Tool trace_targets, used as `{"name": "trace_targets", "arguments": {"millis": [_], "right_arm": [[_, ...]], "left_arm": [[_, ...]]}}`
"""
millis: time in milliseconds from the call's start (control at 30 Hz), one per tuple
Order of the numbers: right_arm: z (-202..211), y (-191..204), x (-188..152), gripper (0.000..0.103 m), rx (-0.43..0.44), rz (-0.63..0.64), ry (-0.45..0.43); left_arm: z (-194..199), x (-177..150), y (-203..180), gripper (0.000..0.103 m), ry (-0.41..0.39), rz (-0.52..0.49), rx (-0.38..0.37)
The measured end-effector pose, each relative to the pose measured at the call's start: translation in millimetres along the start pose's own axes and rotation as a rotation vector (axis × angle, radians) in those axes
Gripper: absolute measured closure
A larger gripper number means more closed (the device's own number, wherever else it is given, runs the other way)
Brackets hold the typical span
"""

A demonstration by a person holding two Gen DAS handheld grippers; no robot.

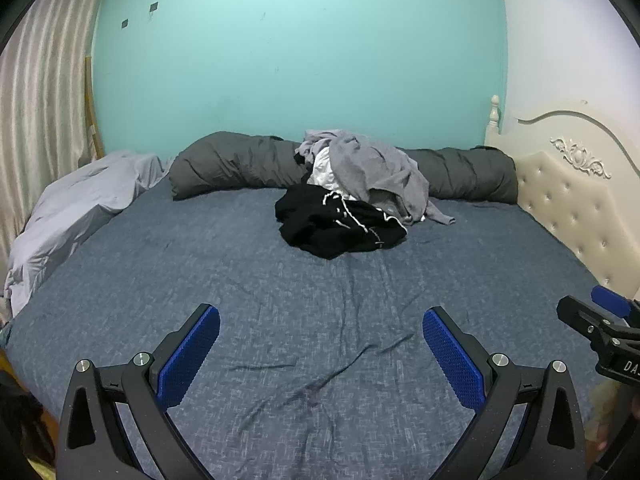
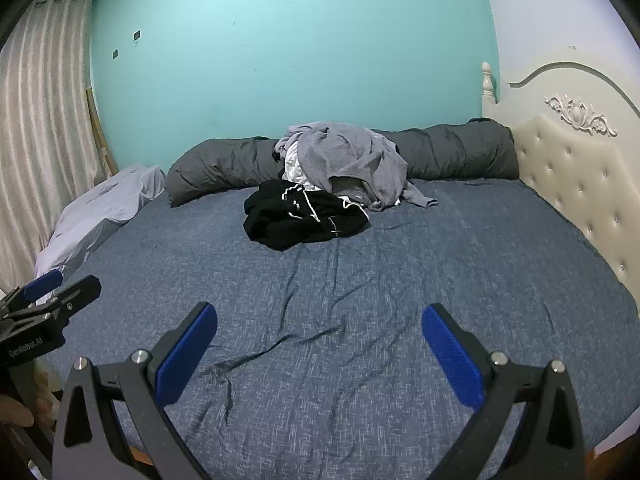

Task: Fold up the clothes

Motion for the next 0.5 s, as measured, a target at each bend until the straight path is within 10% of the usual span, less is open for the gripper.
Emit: {"name": "trace_targets", "arguments": {"millis": [500], "right_arm": [[-1.6,-1.2,-3.3,0.000,0.007,-0.001,-0.007]], "left_arm": [[-7.4,-5.7,-4.6,0.000,0.015,-0.013,0.000]]}}
Point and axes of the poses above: each gripper's, at about its wrist camera, not at the fingertips, and z roughly against the way its jaws point, y to its left, x to its top, the point moved 3 cm from there along -z, roughly the way its jaws point, and after that the axes turned 15 degrees about x, right-handed, at the moved point
